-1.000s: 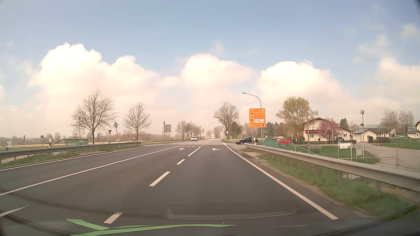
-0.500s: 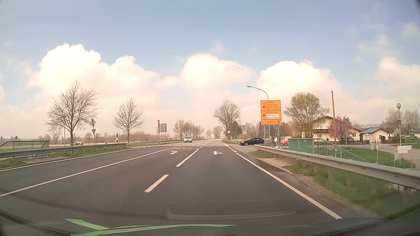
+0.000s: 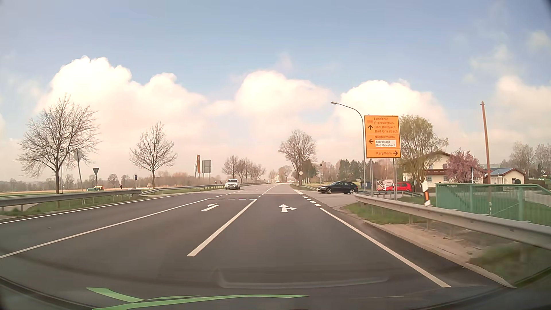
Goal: Follow the waypoints while adhering to traffic rules and regulations
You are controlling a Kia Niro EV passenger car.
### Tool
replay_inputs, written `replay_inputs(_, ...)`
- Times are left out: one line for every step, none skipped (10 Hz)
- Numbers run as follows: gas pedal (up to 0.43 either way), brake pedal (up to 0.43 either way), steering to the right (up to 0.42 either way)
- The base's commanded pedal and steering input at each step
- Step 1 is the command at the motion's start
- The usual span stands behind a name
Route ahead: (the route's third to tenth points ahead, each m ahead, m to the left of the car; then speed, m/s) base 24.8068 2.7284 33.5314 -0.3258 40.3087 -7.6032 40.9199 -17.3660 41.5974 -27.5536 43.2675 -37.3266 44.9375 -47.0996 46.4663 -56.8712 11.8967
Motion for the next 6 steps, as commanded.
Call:
replay_inputs(0.0,0.256,0.012)
replay_inputs(0.0,0.256,0.012)
replay_inputs(0.0,0.256,0.013)
replay_inputs(0.0,0.256,0.014)
replay_inputs(0.0,0.256,0.016)
replay_inputs(0.0,0.25,0.021)
